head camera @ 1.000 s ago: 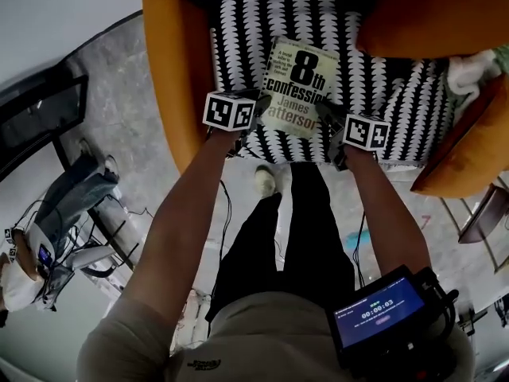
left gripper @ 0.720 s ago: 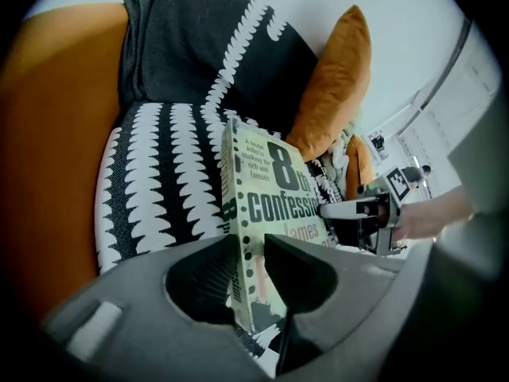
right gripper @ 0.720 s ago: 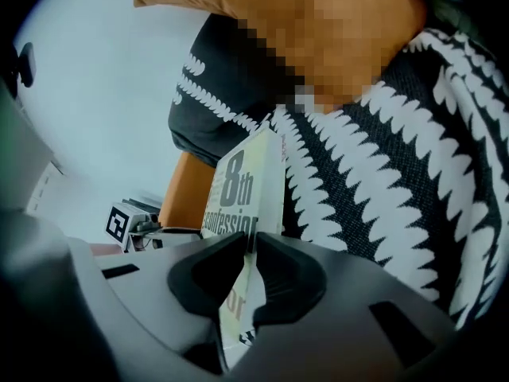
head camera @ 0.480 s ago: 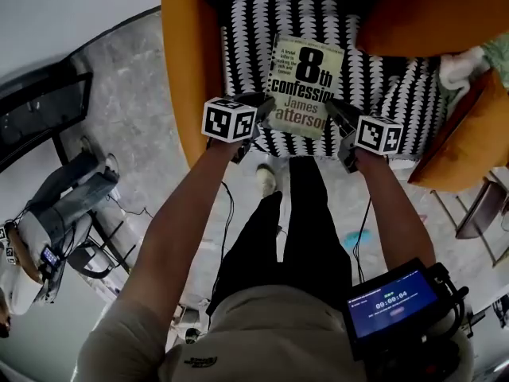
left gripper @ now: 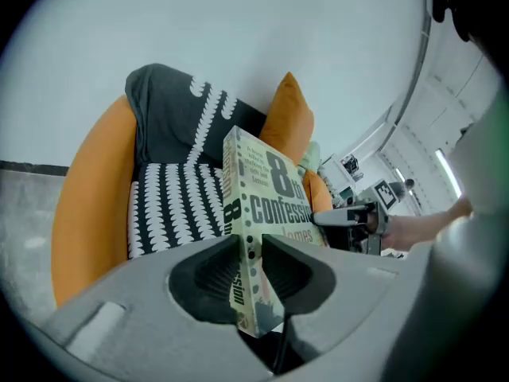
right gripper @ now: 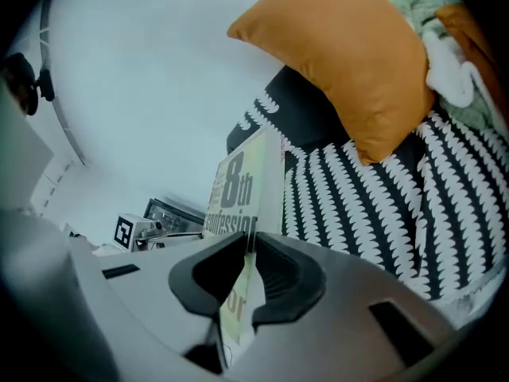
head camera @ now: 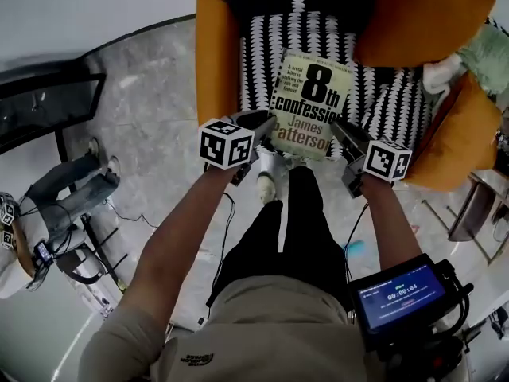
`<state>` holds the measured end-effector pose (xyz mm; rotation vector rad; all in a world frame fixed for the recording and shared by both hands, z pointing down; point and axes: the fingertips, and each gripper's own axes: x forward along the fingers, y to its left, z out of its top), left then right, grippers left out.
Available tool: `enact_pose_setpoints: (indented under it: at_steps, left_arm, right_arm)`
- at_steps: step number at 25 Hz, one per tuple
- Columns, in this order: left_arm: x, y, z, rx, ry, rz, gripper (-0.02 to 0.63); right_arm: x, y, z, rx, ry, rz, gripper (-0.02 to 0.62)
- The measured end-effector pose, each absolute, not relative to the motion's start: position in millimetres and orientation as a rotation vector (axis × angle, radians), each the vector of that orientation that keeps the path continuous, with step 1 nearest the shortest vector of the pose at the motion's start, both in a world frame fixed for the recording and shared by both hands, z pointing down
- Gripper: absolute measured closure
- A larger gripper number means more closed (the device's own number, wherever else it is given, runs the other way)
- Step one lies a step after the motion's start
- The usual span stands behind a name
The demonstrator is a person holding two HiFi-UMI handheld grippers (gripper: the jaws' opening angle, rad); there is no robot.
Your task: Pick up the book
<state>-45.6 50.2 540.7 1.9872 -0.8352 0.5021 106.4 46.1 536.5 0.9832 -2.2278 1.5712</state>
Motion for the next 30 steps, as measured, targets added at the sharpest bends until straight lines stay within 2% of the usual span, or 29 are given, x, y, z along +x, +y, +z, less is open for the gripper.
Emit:
enact_pose_setpoints:
  at_steps: [7, 10, 12, 30]
  left_arm:
    - [-18, 51, 541, 1.96, -0.861, 0.459, 0.512]
    - [-63, 70, 532, 1.851, -0.837, 0.744, 0.514]
    - [-59, 63, 531, 1.814, -0.833, 0.804, 0.515]
    - [-44, 50, 520, 1.917, -0.826, 0.704, 0.52]
  right_arm:
    - [134, 37, 533, 0.942, -2.279, 1.602, 0.546]
    - [89, 72, 557, 0.926, -2.237, 1.989, 0.546]
    - [92, 68, 563, 0.909, -2.227, 2.093, 0.546]
    - [111, 53, 536, 1.03, -2.336, 1.909, 0.552]
